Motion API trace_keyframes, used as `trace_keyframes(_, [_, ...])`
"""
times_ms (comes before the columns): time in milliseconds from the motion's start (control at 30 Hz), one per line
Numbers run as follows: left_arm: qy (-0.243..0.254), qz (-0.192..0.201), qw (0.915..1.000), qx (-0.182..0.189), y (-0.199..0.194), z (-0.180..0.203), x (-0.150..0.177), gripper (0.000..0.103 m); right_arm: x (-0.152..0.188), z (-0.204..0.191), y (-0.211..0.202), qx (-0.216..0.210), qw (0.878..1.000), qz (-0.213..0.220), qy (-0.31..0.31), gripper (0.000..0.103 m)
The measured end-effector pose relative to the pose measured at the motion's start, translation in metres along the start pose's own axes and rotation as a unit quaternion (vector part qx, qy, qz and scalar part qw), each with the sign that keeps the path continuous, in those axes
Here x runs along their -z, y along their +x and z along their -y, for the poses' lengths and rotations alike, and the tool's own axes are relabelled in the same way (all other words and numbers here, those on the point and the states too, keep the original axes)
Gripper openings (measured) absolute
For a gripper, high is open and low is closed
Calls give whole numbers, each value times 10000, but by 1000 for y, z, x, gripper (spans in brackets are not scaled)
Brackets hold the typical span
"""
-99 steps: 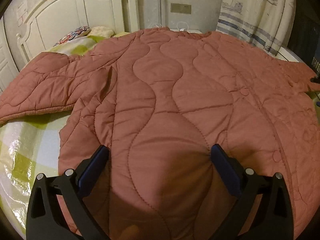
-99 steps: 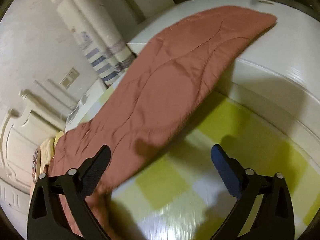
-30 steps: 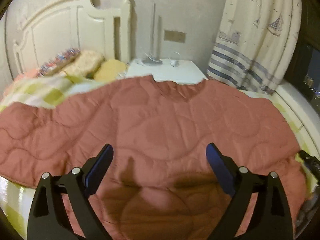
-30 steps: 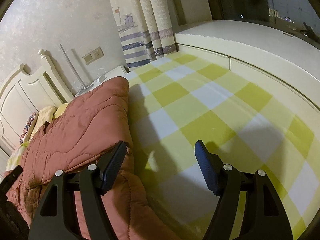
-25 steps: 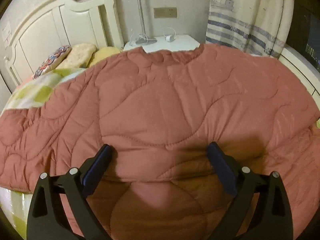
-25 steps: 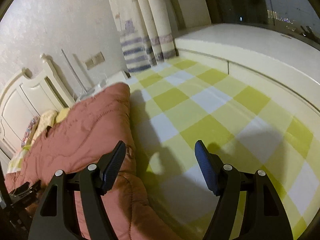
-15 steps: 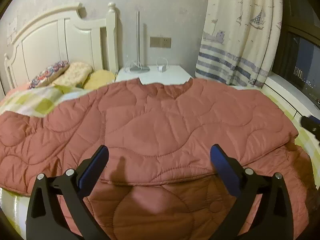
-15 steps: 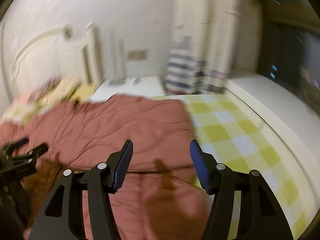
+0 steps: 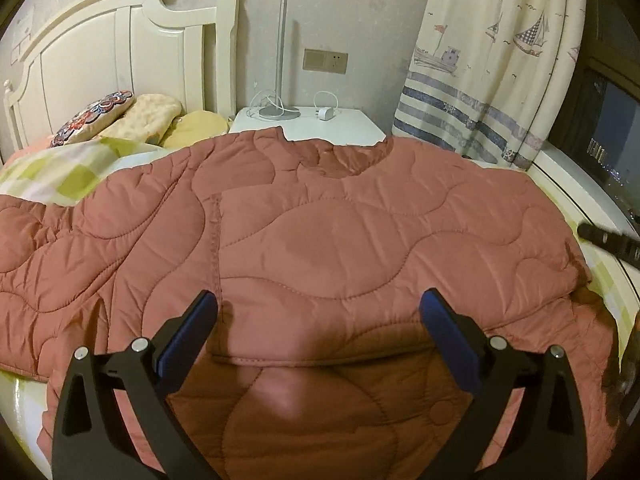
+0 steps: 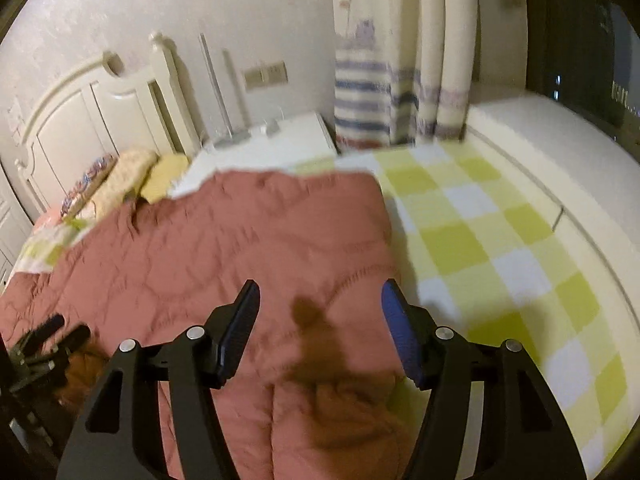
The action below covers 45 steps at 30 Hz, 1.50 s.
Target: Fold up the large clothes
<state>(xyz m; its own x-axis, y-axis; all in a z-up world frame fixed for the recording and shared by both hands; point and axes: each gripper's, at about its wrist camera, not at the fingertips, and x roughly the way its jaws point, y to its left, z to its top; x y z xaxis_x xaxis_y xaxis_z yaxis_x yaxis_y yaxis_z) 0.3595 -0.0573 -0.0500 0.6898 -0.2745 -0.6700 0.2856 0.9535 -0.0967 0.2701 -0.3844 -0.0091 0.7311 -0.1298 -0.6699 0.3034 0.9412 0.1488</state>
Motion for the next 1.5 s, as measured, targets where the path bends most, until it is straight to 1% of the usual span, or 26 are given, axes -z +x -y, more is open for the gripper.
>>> trace_keyframes(33, [-5, -1, 10000, -2, 0, 0, 0, 101, 0, -2, 5, -22, 10000, 8, -45, 61])
trace_keyframes(67, [-15, 0, 10000, 0, 0, -1, 0, 101, 2, -8, 14, 13, 9998, -131, -152, 61])
trace_keyframes(133, [-39, -6, 10000, 8, 0, -2, 0, 101, 17, -18, 49, 322, 9936, -886, -622, 62])
trace_keyframes(200, [-50, -37, 10000, 8, 1, -3, 0, 101, 19, -24, 46, 443, 9927, -767, -823, 62])
trace_keyframes(267, [-33, -47, 10000, -1, 1, -2, 0, 101, 9, -26, 39, 391, 9939, -706, -758, 62])
trace_keyframes(367, [13, -92, 10000, -19, 3, -1, 0, 101, -24, -34, 28, 434, 9963, -222, -714, 64])
trace_keyframes(400, [7, -92, 10000, -14, 3, -2, 0, 101, -36, -38, 30, 480, 9962, -89, -720, 67])
trace_keyframes(467, [-28, -91, 10000, 11, 3, -3, 0, 101, -54, -40, 45, 502, 9963, -5, -696, 87])
trace_keyframes(533, [-70, -103, 9999, 43, 4, -5, 0, 101, -63, -41, 73, 740, 9941, -232, -757, 87])
trace_keyframes(600, [-106, -110, 9998, 99, 4, -7, 0, 101, -53, -41, 117, 1106, 9846, -919, -990, 87])
trace_keyframes(633, [-141, -114, 9997, 131, 5, -9, 0, 101, -44, -39, 126, 1025, 9842, -1039, -1002, 87])
trace_keyframes(667, [-163, -116, 9997, 147, 5, -10, 0, 101, -41, -35, 124, 899, 9882, -861, -897, 89])
trace_keyframes(700, [-177, -120, 9996, 168, 6, -10, 0, 101, -44, -31, 121, 872, 9893, -882, -775, 89])
trace_keyframes(733, [-194, -131, 9995, 197, 6, -11, 0, 101, -45, -29, 116, 887, 9902, -850, -661, 89])
trace_keyframes(800, [-229, -141, 9994, 223, 7, -13, -1, 101, -46, -29, 93, 951, 9928, -525, -512, 89])
trace_keyframes(867, [-239, -152, 9993, 228, 7, -13, 0, 101, -38, -31, 51, 520, 9985, -41, -184, 89])
trace_keyframes(933, [-236, -151, 9994, 225, 7, -13, -1, 101, -23, -37, 23, 36, 9997, 110, -201, 93])
trace_keyframes(1000, [-238, -165, 9993, 227, 7, -13, 0, 101, 0, -49, 13, -60, 9980, -23, -631, 95])
trace_keyframes(1067, [-246, -162, 9993, 230, 7, -13, 0, 101, 30, -67, 33, 152, 9892, -647, -1308, 95])
trace_keyframes(1133, [-268, -171, 9992, 236, 8, -13, 0, 101, 44, -75, 48, 408, 9803, -993, -1661, 95])
trace_keyframes(1200, [-288, -151, 9992, 228, 8, -14, 0, 101, 40, -74, 29, 443, 9836, -800, -1555, 95])
trace_keyframes(1267, [-370, -166, 9989, 224, 8, -17, -1, 101, 38, -76, -7, 201, 9905, -408, -1297, 96])
trace_keyframes(1300, [-405, -175, 9988, 219, 8, -17, -1, 101, 43, -78, -26, 105, 9919, -183, -1253, 96])
trace_keyframes(1333, [-442, -165, 9986, 221, 8, -19, -1, 101, 50, -81, -36, 95, 9920, -100, -1255, 98])
trace_keyframes(1433, [-529, -198, 9982, 199, 10, -22, -2, 101, 80, -93, -40, 27, 9876, -323, -1534, 98])
trace_keyframes(1500, [-571, -190, 9981, 126, 8, -24, -1, 101, 105, -99, -15, 104, 9812, -739, -1781, 98])
